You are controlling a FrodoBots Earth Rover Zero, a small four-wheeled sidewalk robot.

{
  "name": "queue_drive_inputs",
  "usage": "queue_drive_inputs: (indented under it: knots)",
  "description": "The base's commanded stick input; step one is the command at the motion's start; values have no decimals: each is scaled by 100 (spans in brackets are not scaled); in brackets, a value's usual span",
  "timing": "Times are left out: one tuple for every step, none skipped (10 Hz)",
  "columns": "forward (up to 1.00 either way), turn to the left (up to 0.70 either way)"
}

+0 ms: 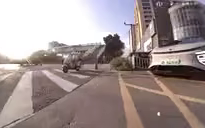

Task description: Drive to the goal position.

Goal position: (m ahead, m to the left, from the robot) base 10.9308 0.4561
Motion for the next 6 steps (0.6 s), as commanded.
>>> queue_drive_inputs:
  knots:
    - [70, 14]
    - [70, 13]
    - [70, 5]
    - [70, 0]
    - [70, 0]
    - [70, 0]
